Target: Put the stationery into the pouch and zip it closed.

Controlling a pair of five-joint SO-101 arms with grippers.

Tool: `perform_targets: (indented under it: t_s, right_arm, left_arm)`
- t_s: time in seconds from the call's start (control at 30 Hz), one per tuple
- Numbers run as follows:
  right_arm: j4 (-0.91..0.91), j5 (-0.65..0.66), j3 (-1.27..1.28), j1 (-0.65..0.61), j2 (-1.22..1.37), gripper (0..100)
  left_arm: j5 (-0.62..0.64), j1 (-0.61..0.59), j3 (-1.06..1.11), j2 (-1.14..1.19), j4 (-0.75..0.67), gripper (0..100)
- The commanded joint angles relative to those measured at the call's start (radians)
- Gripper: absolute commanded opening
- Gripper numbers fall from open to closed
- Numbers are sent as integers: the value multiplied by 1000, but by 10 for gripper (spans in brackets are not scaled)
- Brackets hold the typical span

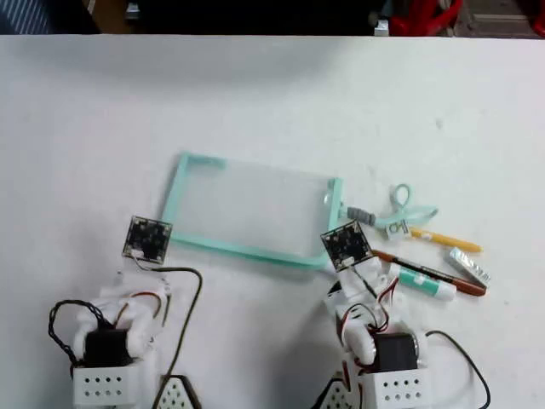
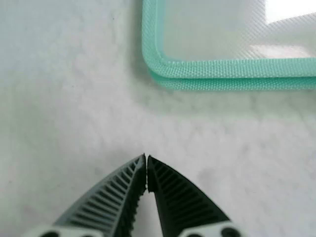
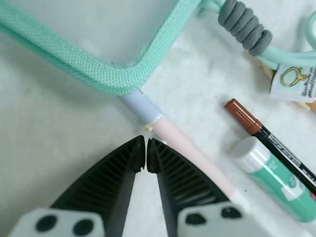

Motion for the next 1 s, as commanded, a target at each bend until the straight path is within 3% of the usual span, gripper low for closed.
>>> perform_targets:
  t_s: [0.0, 0.53, 0.67, 0.87, 0.97]
  right_arm:
    - [4, -2, 9, 4, -2, 18]
    - [1, -2, 9, -2, -2, 18]
    - [-85, -6, 9, -54, -2, 18]
    - [-76, -8, 9, -30, -2, 18]
    - [-85, -5, 9, 54, -4, 18]
  left_arm:
    - [8, -1, -5, -15, 6, 24]
    - [8, -2, -5, -15, 6, 24]
    - [8, -1, -5, -15, -6, 24]
    - [8, -8, -25, -15, -245, 24]
    - [3, 5, -66, -15, -242, 24]
